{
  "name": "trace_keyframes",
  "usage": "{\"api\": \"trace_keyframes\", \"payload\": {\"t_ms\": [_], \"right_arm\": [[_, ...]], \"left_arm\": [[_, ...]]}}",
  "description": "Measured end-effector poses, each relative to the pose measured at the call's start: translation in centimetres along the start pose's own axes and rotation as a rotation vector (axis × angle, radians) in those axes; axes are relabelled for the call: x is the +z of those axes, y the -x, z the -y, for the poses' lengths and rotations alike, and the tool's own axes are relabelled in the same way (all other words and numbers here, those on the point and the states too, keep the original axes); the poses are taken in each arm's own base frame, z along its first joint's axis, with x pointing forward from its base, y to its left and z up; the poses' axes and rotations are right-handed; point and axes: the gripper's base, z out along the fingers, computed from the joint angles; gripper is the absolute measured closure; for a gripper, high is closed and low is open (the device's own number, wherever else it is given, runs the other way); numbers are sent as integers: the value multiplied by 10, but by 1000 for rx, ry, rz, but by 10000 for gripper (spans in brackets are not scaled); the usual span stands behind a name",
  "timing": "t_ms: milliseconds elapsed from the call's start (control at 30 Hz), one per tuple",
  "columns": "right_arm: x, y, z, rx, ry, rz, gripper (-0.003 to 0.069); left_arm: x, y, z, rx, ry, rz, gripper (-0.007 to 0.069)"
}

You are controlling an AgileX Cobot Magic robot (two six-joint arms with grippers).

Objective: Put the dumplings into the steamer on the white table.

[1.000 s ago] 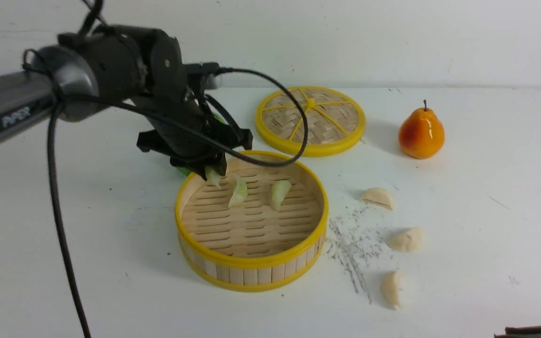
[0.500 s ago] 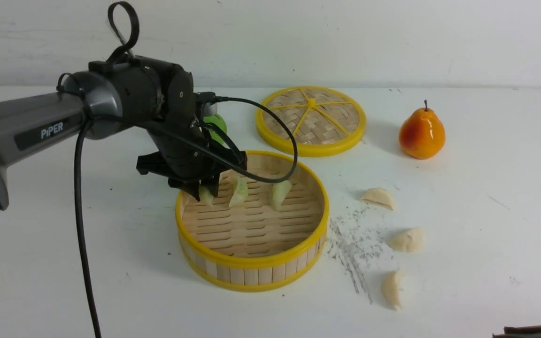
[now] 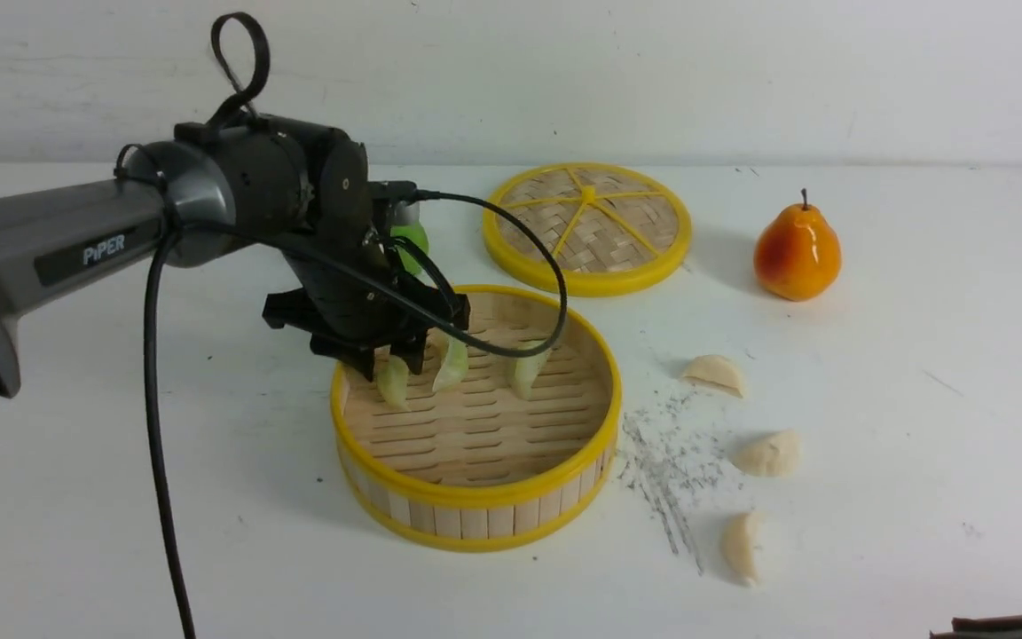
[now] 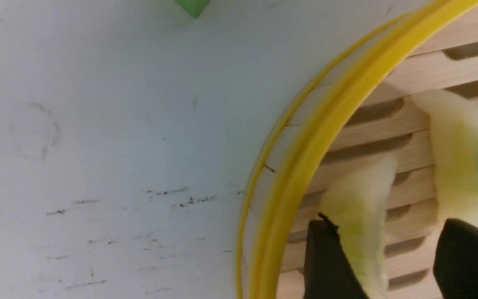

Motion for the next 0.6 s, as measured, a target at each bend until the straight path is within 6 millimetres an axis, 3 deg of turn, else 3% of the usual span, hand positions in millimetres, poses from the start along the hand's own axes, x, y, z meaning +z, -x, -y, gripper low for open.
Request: {"api": "trace_keyframes", "payload": {"t_ms": [33,167,333,400,433,467,500,533,600], "right_arm": [[0,0,0,0,0,0,505],[0,0,0,0,0,0,501],[0,-2,-1,-7,7,-21,505],[0,-5,0,-23,4,-50,528],[0,-6,0,-25,1,-61,538],[0,-8,1,-26,-6,-86,566],[0,-8,1,-27,-9,-90,571],[-1,-11,3,-24,-29,-118,610],[-3,-12,6,-17,-73,-157,664]], "left_arm": [[-2,0,0,-1,-2,3,270],[-54,8,3,19,-29,96,321],[-160,8,3,60,-82,308,533],[-207,0,1,70,-106,406,620],[-222,-4,0,72,-113,437,637],[-248,-14,-3,79,-121,493,639],[-253,-15,-4,79,-123,501,639],[-281,-30,-8,80,-139,562,639],[-318,-58,-16,84,-157,657,639]]}}
